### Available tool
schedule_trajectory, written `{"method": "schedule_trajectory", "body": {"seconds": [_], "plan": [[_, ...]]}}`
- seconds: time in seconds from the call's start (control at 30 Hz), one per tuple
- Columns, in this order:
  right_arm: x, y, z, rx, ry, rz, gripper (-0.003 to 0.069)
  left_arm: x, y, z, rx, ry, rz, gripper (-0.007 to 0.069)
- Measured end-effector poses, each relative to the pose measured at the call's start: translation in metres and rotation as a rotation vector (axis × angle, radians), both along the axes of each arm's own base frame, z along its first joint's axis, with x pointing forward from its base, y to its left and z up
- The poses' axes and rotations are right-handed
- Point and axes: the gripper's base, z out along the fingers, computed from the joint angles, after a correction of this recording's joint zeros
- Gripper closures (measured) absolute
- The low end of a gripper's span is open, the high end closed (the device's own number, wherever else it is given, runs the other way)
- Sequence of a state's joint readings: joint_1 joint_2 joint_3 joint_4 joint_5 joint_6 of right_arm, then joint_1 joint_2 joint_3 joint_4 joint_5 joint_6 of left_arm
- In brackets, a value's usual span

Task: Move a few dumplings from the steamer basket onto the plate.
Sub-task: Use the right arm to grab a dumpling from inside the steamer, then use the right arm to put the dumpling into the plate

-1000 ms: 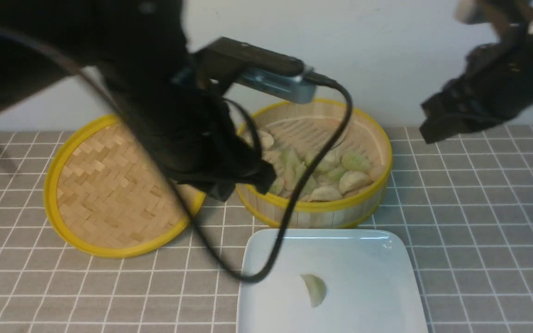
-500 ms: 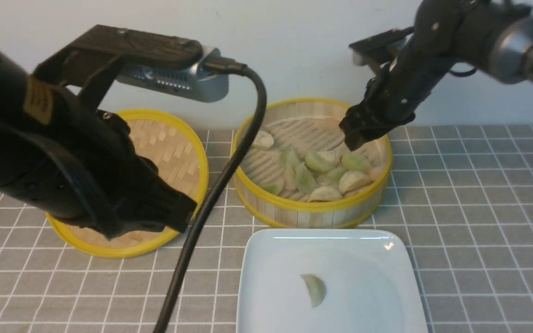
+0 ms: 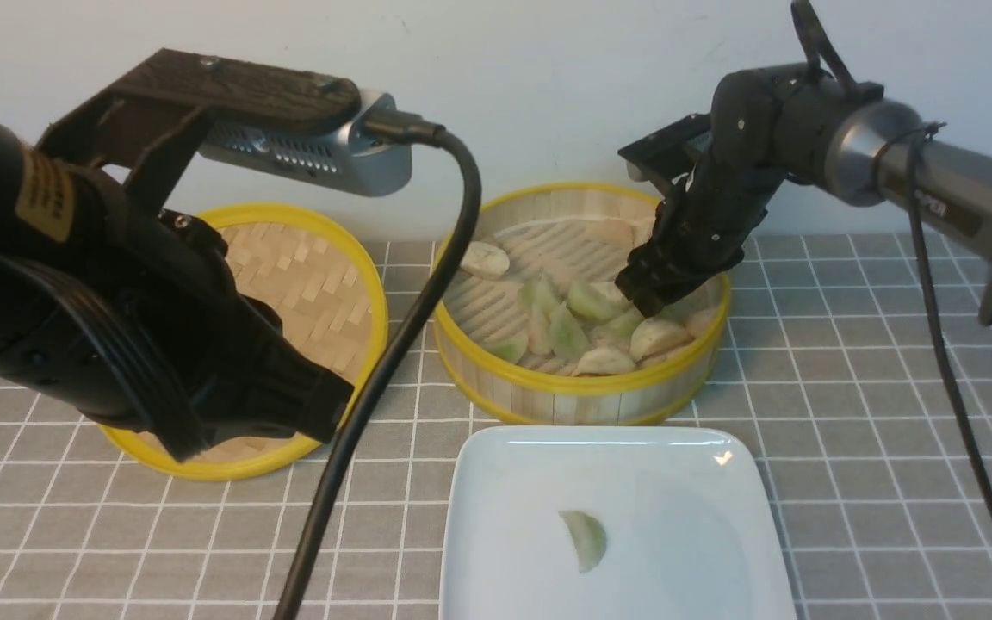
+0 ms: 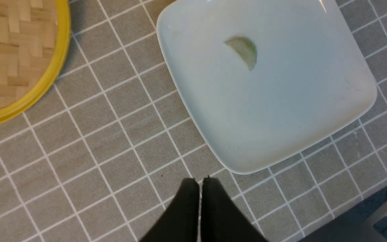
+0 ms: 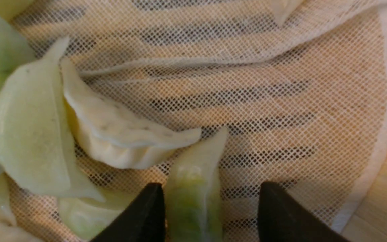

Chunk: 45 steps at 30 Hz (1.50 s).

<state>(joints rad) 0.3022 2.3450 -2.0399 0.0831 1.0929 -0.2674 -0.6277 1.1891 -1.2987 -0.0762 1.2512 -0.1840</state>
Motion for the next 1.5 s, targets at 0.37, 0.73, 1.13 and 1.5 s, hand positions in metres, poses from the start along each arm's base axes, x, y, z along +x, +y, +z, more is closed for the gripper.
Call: {"method": "schedule_trajectory", "body": {"seconds": [0.37, 0.73, 1.13, 1.5], "plan": [[-0.010, -0.002, 0.028, 0.027, 0.020, -0.038, 0.0470, 0.000, 0.000, 0.000, 0.000, 0.000, 0.000, 0.0629], [-0.087, -0.008, 0.143, 0.178, -0.034, -0.071, 0.0470, 0.002, -0.001, 0.002, -0.013, -0.030, -0.008, 0.0629], [-0.201, 0.041, 0.028, 0.078, 0.272, 0.015, 0.0463, 0.002, -0.001, 0.002, -0.008, -0.034, -0.020, 0.0629], [-0.190, 0.047, 0.030, 0.115, 0.183, -0.058, 0.0107, 0.002, -0.001, 0.002, -0.009, -0.038, -0.023, 0.0629]]}}
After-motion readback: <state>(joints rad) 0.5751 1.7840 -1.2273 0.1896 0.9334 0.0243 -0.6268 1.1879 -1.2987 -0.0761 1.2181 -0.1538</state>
